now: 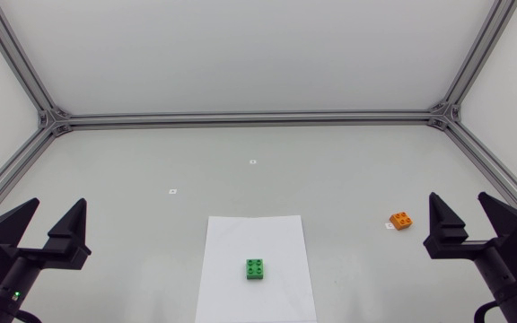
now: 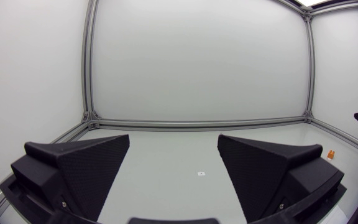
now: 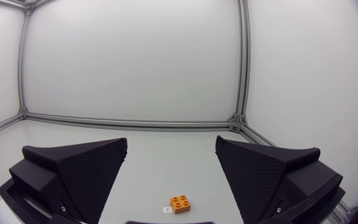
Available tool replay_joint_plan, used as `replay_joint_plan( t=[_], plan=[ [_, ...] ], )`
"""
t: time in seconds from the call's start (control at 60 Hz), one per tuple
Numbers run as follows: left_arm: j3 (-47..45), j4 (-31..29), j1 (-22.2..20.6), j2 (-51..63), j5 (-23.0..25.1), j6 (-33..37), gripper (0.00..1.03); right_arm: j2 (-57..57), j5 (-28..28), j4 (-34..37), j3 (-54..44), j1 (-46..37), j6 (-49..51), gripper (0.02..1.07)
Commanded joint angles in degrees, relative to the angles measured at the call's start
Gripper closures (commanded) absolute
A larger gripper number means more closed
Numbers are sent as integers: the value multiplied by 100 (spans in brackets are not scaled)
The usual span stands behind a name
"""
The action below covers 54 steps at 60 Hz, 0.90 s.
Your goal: Pick up the orange 2x2 brick with the right arm and stack it on top of the green 2x2 brick in the center
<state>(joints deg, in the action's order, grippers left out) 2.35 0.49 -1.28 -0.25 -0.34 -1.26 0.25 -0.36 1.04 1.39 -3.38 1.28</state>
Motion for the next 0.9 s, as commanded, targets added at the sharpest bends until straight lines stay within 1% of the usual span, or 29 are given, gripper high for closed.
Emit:
replay_joint_plan(
  t=[0.0,0.15,0.483,0.733,0.883],
  plan=[
    [-235,-84,22,-45,25,73,4,-60,-17,-60,-139,-14,-84,6],
    [-235,-76,22,-45,25,73,4,-60,-8,-69,-139,-23,-66,6],
    [-235,-84,22,-45,25,73,4,-69,-34,-341,-60,-31,-49,6],
    [-235,-84,22,-45,25,73,4,-16,-43,-315,459,-23,83,6],
    [-235,-84,22,-45,34,73,4,555,-69,-315,925,-23,127,6]
  ],
)
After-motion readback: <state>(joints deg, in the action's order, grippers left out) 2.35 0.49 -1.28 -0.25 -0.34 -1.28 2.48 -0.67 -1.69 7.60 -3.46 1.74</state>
